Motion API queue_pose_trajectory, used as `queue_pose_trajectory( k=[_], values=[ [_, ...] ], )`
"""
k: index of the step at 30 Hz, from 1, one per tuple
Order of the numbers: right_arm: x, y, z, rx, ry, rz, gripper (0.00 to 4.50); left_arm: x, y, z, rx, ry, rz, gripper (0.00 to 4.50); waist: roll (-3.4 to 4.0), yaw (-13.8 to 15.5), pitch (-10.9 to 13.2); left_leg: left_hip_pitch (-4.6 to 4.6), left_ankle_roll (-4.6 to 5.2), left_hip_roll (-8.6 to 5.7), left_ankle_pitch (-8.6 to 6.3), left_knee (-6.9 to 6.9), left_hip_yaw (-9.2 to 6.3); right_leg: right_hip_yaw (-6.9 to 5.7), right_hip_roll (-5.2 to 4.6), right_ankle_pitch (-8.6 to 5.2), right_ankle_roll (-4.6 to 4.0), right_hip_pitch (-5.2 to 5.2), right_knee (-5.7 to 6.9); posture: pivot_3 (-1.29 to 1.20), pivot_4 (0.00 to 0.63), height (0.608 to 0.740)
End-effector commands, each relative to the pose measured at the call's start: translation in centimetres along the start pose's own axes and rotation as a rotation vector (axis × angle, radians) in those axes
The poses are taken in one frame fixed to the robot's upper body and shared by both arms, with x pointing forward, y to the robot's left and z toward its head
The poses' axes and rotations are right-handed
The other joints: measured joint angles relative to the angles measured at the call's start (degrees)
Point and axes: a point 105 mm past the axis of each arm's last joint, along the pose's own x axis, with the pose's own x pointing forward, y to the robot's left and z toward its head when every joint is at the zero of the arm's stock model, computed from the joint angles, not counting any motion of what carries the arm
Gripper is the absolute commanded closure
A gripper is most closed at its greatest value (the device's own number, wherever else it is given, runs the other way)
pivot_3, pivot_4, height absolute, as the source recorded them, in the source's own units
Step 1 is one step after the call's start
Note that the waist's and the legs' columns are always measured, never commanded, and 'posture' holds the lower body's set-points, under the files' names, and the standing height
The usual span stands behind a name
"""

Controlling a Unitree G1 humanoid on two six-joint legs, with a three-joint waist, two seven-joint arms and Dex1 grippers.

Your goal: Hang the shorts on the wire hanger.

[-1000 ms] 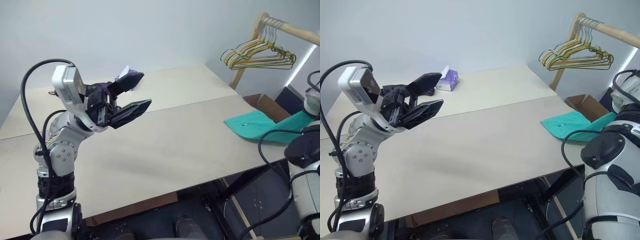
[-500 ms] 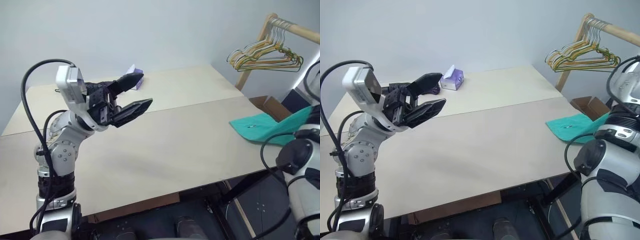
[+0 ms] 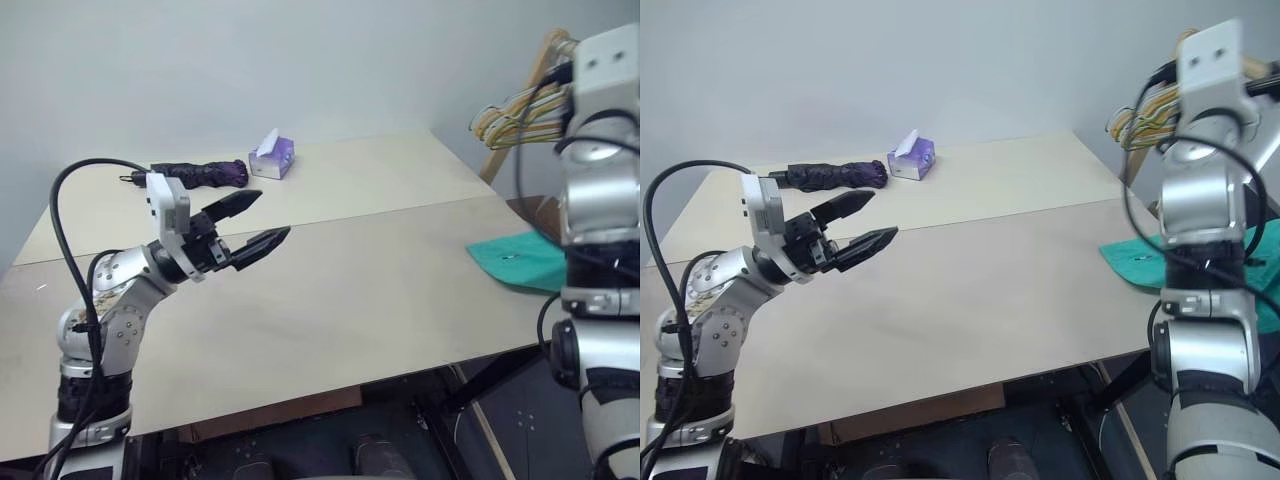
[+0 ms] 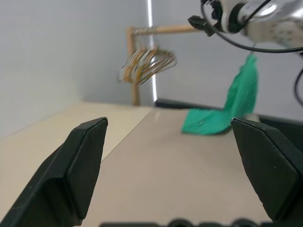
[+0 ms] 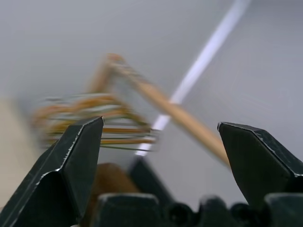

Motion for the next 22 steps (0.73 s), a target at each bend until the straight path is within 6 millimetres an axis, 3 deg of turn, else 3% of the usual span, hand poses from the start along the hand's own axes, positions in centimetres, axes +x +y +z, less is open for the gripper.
queue_pose_trajectory(
  k=[1,4,10,14,22],
  values=[
    [-2.2,3.8,1.4,0.021,-0.083,0.323,0.04,-1.0,0.7,-0.6,0.075,0.081,0.051,0.00,0.00,1.3,0.0,0.00,0.00,0.00,0.00,0.00,0.01,0.00,0.00,0.00,0.00,-0.01,0.00,0.06,0.000,0.740],
    [-5.4,8.2,-1.3,0.009,-0.011,0.674,0.04,-2.1,1.4,-1.7,0.096,0.158,0.095,0.00,-0.04,3.0,0.0,-0.10,0.02,0.03,-0.02,-0.01,-0.01,-0.06,0.02,0.00,0.00,-0.07,-0.05,0.06,0.000,0.740],
    [-11.3,11.8,-5.0,-0.132,0.063,1.057,0.04,-3.2,1.8,-2.8,0.123,0.241,0.102,0.00,-0.14,5.9,0.1,-0.47,0.04,-0.01,-0.04,0.11,0.02,-0.10,-0.02,0.00,-0.02,-0.38,-0.05,0.07,0.000,0.740],
    [-13.2,12.5,-6.3,-0.196,0.078,1.153,0.04,-3.4,1.7,-3.0,0.115,0.253,0.093,0.00,-0.20,6.1,0.1,-0.57,0.04,0.00,-0.04,0.12,0.04,-0.09,-0.02,0.00,-0.03,-0.51,-0.04,0.07,0.000,0.740],
    [-13.8,12.9,-7.1,-0.220,0.090,1.178,0.04,-3.6,1.6,-3.1,0.083,0.273,0.074,0.00,-0.32,5.8,0.1,-0.55,0.04,0.01,-0.03,0.13,0.05,-0.09,0.01,0.01,-0.02,-0.51,-0.02,0.07,0.000,0.740]
  ],
)
